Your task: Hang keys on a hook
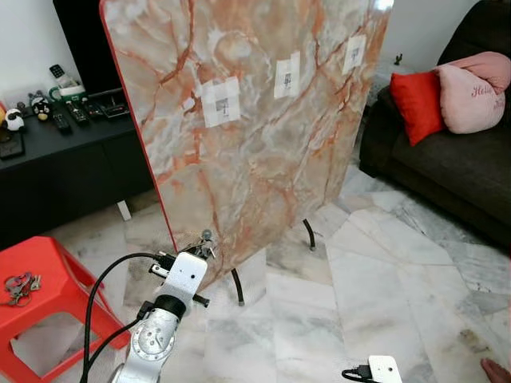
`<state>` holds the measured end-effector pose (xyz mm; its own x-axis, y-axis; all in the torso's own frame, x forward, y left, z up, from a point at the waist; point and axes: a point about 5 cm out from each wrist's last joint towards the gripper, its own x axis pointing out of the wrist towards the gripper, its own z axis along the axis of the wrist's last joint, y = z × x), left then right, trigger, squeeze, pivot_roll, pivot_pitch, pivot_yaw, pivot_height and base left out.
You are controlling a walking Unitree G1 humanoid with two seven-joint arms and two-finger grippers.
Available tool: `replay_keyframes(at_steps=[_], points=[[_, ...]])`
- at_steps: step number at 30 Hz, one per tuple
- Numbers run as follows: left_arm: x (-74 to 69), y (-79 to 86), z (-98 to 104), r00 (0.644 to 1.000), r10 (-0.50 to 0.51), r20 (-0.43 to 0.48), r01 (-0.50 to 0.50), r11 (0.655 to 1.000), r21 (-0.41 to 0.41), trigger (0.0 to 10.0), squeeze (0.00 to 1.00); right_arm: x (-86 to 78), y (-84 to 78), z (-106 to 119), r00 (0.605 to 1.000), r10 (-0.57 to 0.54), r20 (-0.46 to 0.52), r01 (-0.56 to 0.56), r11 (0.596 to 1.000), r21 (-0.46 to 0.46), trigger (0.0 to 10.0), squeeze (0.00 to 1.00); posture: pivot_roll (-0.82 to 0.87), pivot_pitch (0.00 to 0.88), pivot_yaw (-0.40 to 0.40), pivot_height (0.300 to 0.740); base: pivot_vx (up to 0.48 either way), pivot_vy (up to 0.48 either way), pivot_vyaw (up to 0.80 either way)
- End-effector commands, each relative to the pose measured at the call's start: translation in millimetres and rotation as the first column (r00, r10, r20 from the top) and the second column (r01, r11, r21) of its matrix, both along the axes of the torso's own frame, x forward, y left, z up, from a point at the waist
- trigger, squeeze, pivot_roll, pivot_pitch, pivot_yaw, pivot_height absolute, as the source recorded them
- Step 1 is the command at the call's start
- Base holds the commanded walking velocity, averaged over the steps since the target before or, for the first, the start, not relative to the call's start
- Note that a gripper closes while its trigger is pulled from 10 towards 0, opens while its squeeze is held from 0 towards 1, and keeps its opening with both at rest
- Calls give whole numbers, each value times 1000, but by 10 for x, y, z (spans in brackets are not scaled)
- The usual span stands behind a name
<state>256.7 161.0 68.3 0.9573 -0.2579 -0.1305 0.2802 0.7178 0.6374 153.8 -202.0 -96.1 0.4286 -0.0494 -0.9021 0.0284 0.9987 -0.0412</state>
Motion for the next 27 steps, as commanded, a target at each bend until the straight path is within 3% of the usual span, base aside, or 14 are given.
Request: replay_keyframes(at_steps=[1,2,4,8,17,18,19,20,21,22,23,24,26,27], points=[[-21,-55,-8,996,-89,-1,88,980,179,10000,0,18,-19,10,1000,-4,3,4,1000,-5,10000,0,88,0,-77,740,0,0,0],[-31,-48,-24,991,-130,-12,128,950,283,10000,0,22,-21,12,1000,4,2,-4,1000,-9,10000,0,89,0,-77,740,0,0,0],[-34,-16,-33,989,-145,-28,146,926,347,10000,0,28,-23,15,1000,22,-1,-22,1000,-18,10000,0,91,0,-77,740,0,0,0],[0,86,-54,997,-52,-57,68,932,355,10000,0,34,-21,17,999,35,-2,-35,999,-21,10000,0,89,0,-75,740,0,0,0],[22,165,-101,996,50,-71,-11,886,463,10000,0,43,-34,21,997,81,-14,-81,995,-52,10000,0,86,0,-77,740,0,0,0],[26,175,-99,995,71,-75,-31,897,441,10000,0,43,-35,21,997,78,-15,-79,996,-52,10000,0,86,0,-77,740,0,0,0],[38,178,-90,986,138,-92,-102,941,322,10000,0,43,-35,21,997,76,-14,-77,996,-52,10000,0,86,0,-77,740,0,0,0],[43,179,-86,976,185,-114,-155,961,230,10000,0,42,-35,21,997,74,-14,-75,996,-51,10000,0,86,0,-77,740,0,0,0],[66,162,-58,958,244,-149,-241,970,39,10000,0,43,-35,22,997,72,-12,-72,996,-51,10000,0,87,0,-79,740,0,0,0],[77,149,-41,946,273,-176,-291,953,-85,10000,0,44,-36,22,997,71,-11,-71,996,-51,10000,0,86,0,-79,740,0,0,0],[122,84,80,950,266,-162,-302,912,-277,10000,0,47,-38,24,998,69,-7,-69,996,-52,10000,0,86,0,-79,740,0,0,0],[122,84,80,950,266,-162,-302,912,-277,10000,0,47,-38,24,998,69,-7,-69,996,-52,10000,0,86,0,-79,740,0,0,0],[150,-63,251,981,169,-92,-191,910,-369,10000,0,47,-38,24,998,67,-5,-67,996,-52,10000,0,86,0,-78,740,0,0,0],[123,-215,276,996,33,-86,-60,939,-339,10000,0,47,-38,24,998,66,-4,-66,997,-50,10000,0,86,0,-78,740,0,0,0]])
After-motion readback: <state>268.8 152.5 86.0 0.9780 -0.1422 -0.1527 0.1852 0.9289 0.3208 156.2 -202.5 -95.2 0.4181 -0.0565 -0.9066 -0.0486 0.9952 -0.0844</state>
